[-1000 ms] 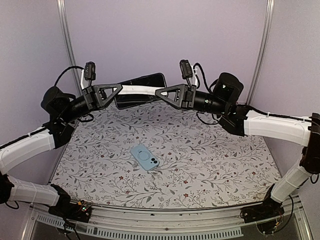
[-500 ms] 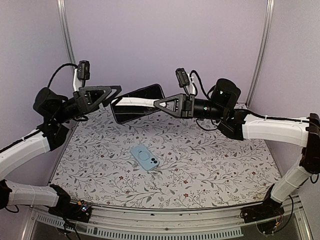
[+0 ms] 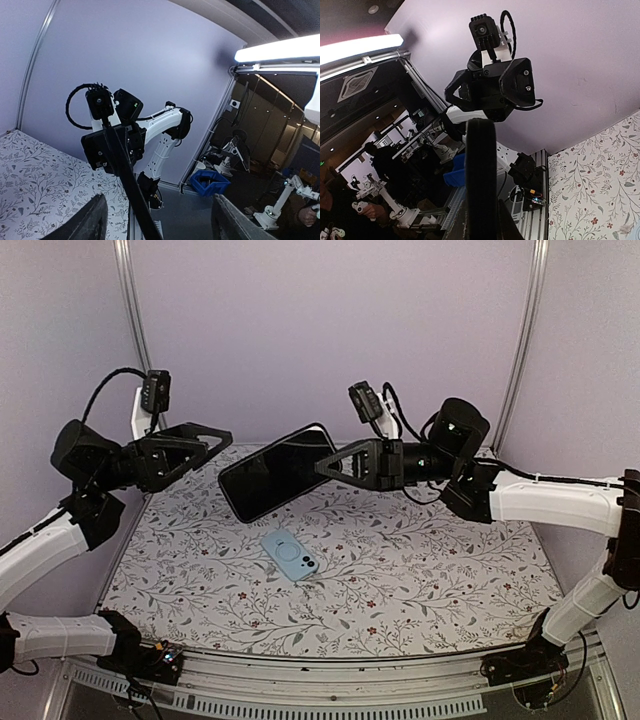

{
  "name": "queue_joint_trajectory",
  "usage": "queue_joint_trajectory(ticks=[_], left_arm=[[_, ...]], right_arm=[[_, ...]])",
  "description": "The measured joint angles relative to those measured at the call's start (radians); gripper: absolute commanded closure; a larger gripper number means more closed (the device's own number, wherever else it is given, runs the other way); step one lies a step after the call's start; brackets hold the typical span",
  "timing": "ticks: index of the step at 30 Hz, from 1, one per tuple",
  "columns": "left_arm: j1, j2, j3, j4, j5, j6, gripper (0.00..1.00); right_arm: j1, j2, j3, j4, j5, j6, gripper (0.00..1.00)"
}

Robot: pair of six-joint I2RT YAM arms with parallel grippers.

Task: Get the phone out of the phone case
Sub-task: Pass from the left arm to the right, then remove the top left corner of the phone from the phone case.

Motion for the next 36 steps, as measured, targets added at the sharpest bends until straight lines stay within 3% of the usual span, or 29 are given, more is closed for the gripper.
queue_joint_trajectory(ticks=[10, 24, 31, 36], left_arm=[[-0.005, 0.011, -0.012, -0.034, 0.116, 0.049, 0.47], [-0.044, 0.023, 0.009, -0.156, 0.193, 0.153, 0.52], [-0.049, 0.023, 0.011, -0.171, 0.217, 0.178, 0.65], [-0.057, 0.023, 0.011, -0.176, 0.235, 0.184, 0.66]], right_arm=[[0.005, -0.038, -0.003, -0.019, -0.059, -0.068, 1.0], [0.005, -0.034, 0.035, -0.074, -0.081, -0.119, 1.0], [0.004, -0.031, 0.043, -0.106, -0.088, -0.146, 1.0], [0.003, -0.031, 0.044, -0.121, -0.098, -0.161, 1.0]])
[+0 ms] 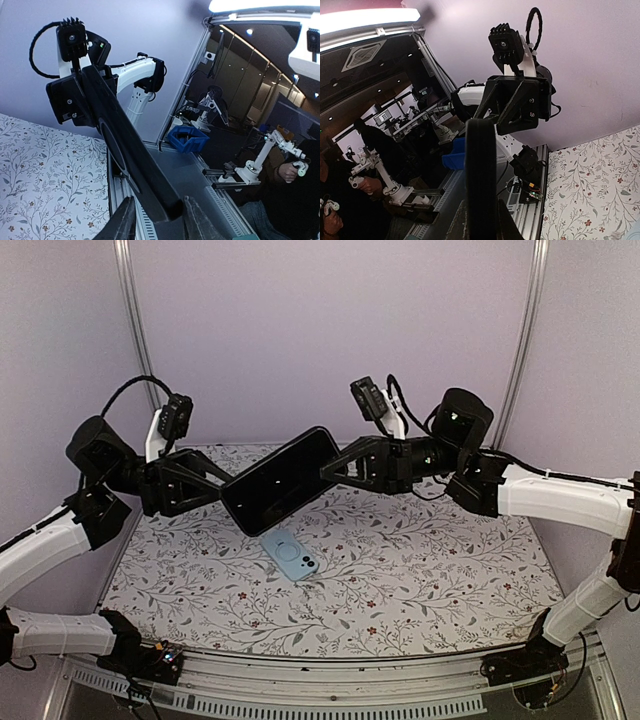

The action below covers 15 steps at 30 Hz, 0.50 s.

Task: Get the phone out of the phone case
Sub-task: Remove the top left corner of the phone from the phone case.

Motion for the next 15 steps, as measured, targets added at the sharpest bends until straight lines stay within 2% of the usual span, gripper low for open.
queue_joint_trajectory(ticks=[4, 9, 13, 15], left_arm=[[-0.007, 0.0, 0.0, -0.003, 0.003, 0.003, 0.6], [-0.017, 0.003, 0.0, -0.007, 0.002, 0.003, 0.6], [-0.018, 0.004, 0.0, -0.01, 0.002, 0.004, 0.68], [-0.02, 0.004, 0.0, -0.013, 0.0, 0.004, 0.75]], right_arm=[[0.0, 0.0, 0.004, -0.01, -0.005, -0.007, 1.0], [0.001, 0.0, 0.005, -0.038, 0.018, -0.023, 1.0], [0.001, 0.0, 0.005, -0.045, 0.021, -0.035, 1.0], [0.001, 0.0, 0.005, -0.046, 0.021, -0.039, 1.0]])
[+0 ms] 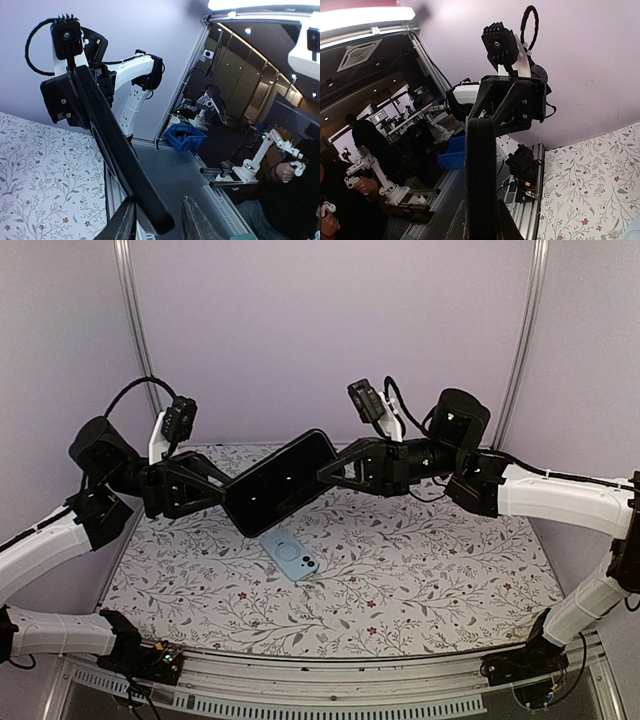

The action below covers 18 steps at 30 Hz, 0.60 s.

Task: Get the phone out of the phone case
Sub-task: Remove the top left corner of the phone from the phone case.

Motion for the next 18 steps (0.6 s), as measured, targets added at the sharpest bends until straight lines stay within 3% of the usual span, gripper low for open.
queue_joint_trajectory(ticks=[3, 18], left_arm=[[-0.003, 0.001, 0.0, -0.001, 0.003, -0.008, 0.83], [-0.038, 0.0, 0.0, 0.072, 0.011, -0.094, 0.79]], right_arm=[[0.002, 0.0, 0.001, 0.0, -0.004, -0.005, 1.0], [-0.002, 0.013, 0.035, 0.007, -0.062, -0.029, 1.0]])
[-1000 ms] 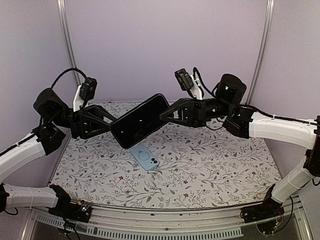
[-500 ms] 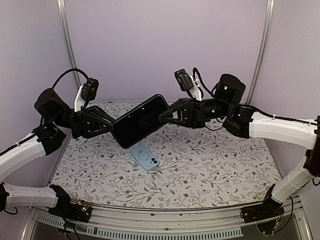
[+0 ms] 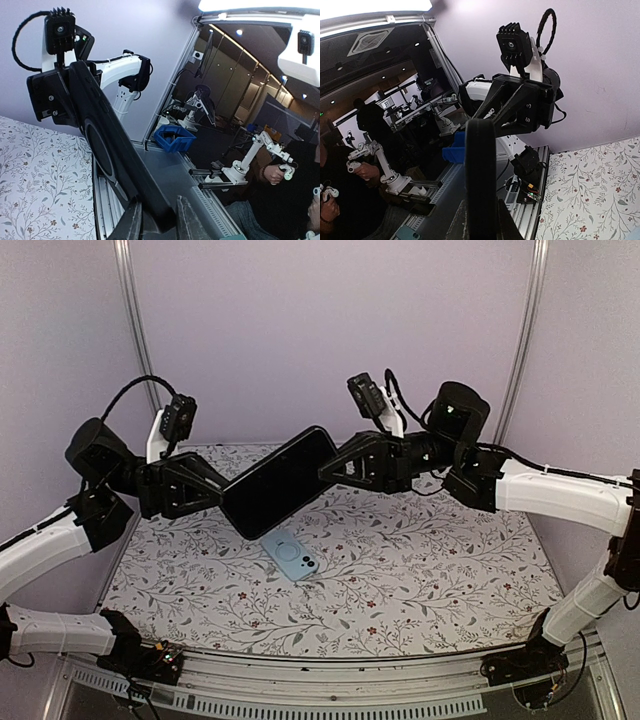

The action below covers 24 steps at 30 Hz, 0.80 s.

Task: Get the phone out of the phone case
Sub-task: Remove the top left corner of the phone from the phone case.

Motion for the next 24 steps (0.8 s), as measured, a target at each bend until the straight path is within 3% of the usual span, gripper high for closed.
queue_joint_trajectory(ticks=[13, 24], left_arm=[[-0.015, 0.023, 0.0, 0.053, 0.023, -0.022, 0.92], [-0.024, 0.066, 0.0, 0.156, 0.035, -0.074, 0.93]], right_arm=[[-0.014, 0.058, 0.058, 0.02, -0.104, -0.003, 1.0], [-0.023, 0.058, 0.058, 0.036, -0.139, -0.002, 1.0]])
